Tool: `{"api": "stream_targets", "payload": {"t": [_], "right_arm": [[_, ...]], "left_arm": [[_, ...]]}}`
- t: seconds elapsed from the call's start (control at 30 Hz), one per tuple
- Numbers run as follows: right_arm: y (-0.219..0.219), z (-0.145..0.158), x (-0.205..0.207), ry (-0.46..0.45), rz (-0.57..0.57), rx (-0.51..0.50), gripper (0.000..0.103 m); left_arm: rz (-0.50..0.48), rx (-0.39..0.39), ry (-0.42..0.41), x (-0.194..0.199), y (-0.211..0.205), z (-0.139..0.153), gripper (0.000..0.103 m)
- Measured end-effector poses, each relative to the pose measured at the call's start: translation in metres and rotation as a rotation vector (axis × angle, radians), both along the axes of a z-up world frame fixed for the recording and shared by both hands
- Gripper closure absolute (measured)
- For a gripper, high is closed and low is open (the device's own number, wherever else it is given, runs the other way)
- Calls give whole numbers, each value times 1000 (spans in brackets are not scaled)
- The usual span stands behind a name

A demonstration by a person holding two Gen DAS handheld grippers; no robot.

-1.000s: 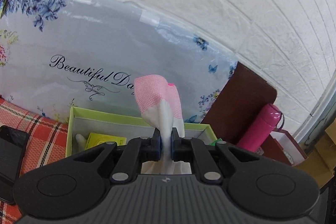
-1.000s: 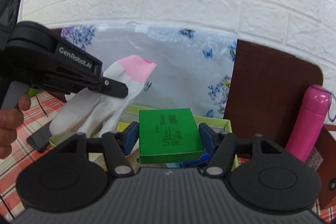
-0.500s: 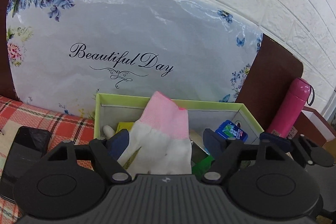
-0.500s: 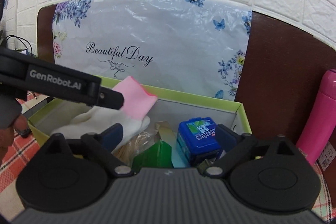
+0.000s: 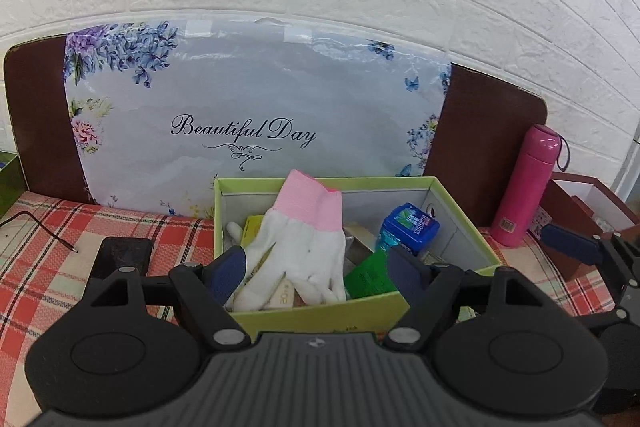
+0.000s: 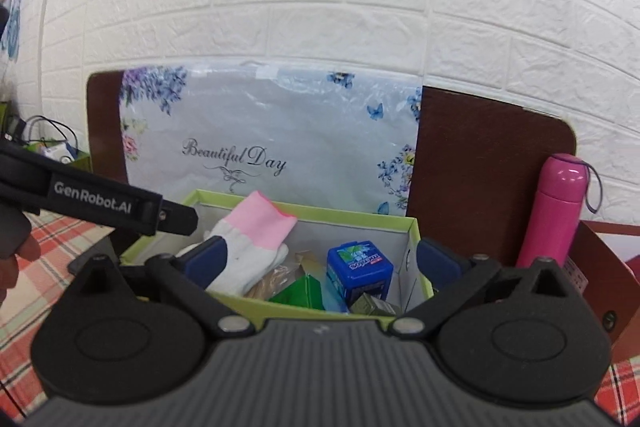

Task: Organize objects
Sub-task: 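Lower the glove and green box into the lime-green box and open both tools, then withdraw both tools and move the left tool toward the orange-white medicine box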

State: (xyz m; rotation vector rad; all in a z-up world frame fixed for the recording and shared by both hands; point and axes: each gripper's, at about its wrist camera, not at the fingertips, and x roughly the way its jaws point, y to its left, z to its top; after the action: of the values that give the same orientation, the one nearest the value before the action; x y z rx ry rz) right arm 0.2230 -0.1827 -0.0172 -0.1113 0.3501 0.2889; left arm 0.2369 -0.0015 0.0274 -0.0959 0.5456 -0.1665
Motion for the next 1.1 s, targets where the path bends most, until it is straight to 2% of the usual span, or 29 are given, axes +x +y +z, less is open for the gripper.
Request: {"api": "stream_targets", "payload": {"t": [0.27,0.6,0.9,1.1], "right_arm": [[-26,-4,-71,20,-23,59,0],[-38,-39,-136,98,-63,94,0],[-41,-82,-165,202,-101,82,0],[-43,-93,-174,224,-103,66,1]], "left_arm": [[-10,13,16,-57,-8,-12,22],[-36,0,103,-109,-10,-59,22],[-49,38,153,-114,-16,-101,22],[-61,62,155,-99,-25,-111,22]]}}
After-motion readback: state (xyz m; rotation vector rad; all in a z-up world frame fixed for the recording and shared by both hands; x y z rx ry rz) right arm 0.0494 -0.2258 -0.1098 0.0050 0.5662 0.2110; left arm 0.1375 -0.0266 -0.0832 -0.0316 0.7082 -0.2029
